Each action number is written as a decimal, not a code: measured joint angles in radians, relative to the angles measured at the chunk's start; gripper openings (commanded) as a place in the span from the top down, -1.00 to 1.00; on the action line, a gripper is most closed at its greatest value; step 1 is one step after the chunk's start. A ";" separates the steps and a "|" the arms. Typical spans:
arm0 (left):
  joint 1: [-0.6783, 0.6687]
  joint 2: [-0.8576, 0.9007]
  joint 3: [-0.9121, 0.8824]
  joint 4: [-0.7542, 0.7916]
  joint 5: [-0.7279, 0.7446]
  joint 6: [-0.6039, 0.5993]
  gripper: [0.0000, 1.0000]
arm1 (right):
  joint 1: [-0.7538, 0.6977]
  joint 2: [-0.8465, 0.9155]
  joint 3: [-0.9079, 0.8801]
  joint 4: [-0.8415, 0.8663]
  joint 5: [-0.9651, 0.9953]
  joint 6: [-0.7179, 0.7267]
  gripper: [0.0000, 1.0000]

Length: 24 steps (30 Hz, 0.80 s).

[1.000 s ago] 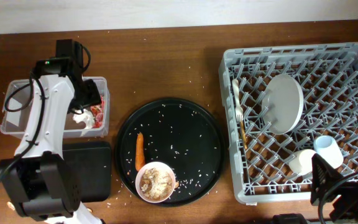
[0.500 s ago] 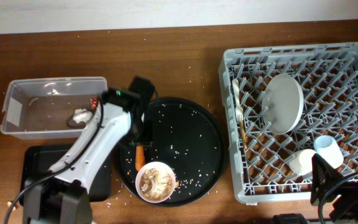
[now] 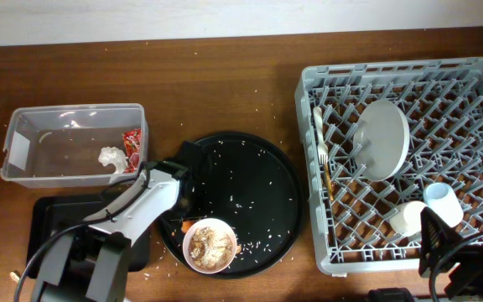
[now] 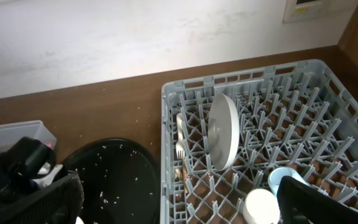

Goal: Sort waste into correct bins and load items into the dishwasher rack
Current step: 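Grasp the carrot with the left gripper and place it on the black tray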

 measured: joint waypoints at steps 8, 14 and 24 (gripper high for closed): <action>0.020 -0.105 0.325 -0.309 -0.046 -0.001 0.89 | 0.000 0.000 -0.001 0.000 0.000 -0.001 -0.97; 0.221 -0.230 0.325 -0.475 -0.108 -0.076 0.88 | 0.000 0.000 0.000 -0.001 0.000 -0.001 -0.97; 0.571 -0.231 0.024 -0.277 -0.106 -0.120 -0.43 | 0.000 0.000 -0.001 0.000 0.000 0.000 -0.97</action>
